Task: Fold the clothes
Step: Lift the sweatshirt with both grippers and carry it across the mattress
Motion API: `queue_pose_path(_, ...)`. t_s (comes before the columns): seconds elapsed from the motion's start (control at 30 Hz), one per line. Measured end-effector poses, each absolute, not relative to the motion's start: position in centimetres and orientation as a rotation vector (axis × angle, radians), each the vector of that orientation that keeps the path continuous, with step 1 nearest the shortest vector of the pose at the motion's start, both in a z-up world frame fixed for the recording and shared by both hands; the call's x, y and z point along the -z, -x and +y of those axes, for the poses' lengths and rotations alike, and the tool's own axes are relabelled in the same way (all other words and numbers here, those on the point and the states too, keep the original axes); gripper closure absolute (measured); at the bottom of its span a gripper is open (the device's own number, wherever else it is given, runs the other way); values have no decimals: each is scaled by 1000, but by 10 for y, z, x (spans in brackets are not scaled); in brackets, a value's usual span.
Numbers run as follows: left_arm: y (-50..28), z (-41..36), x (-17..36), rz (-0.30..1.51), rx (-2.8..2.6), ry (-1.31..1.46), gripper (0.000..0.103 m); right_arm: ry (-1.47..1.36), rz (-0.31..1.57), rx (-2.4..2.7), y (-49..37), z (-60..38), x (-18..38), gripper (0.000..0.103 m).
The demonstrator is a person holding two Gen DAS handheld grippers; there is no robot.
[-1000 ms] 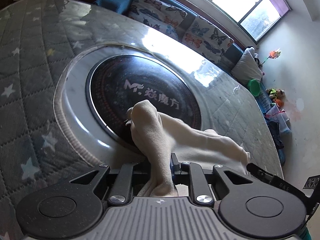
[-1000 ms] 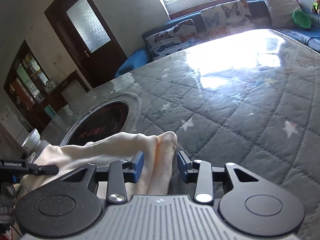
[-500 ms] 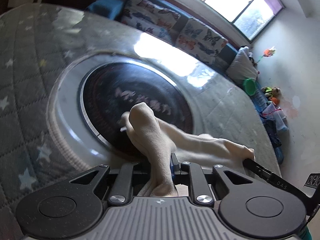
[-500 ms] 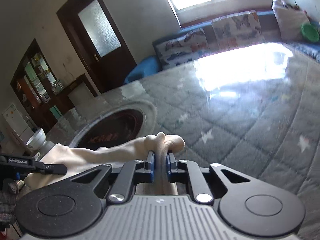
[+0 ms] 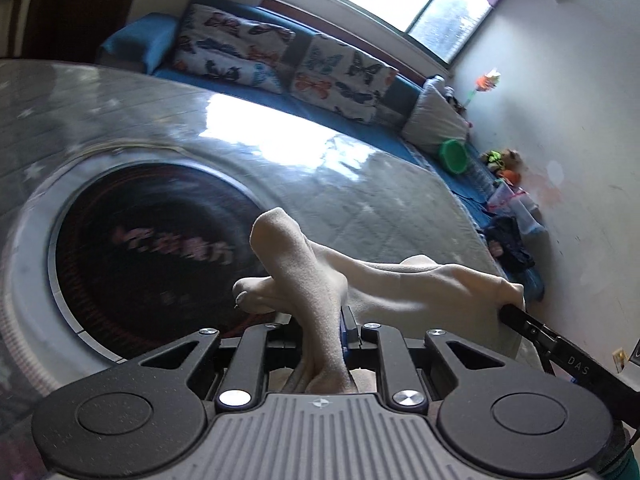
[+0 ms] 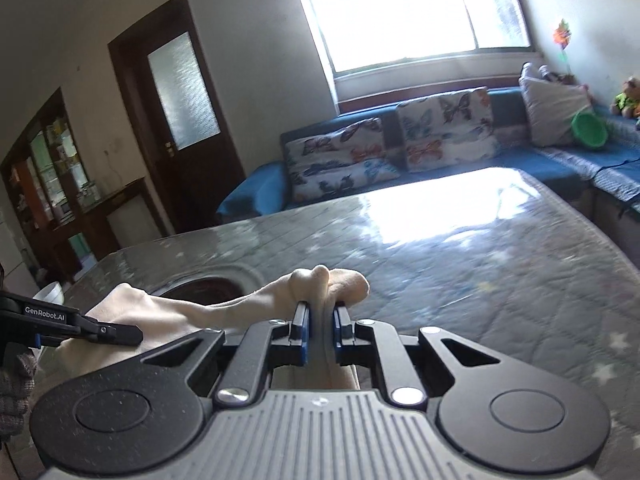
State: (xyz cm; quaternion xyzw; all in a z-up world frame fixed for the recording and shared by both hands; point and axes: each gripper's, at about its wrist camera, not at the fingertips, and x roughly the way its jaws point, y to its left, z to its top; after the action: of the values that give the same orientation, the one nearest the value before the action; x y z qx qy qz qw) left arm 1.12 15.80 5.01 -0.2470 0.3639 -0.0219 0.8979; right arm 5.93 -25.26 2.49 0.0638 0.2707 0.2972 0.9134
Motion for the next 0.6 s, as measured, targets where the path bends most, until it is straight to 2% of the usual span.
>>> queue_pose_path(0.6, -94, 74, -70, 759, 179, 405, 86, -113, 475, -439, -83, -335, -53, 93)
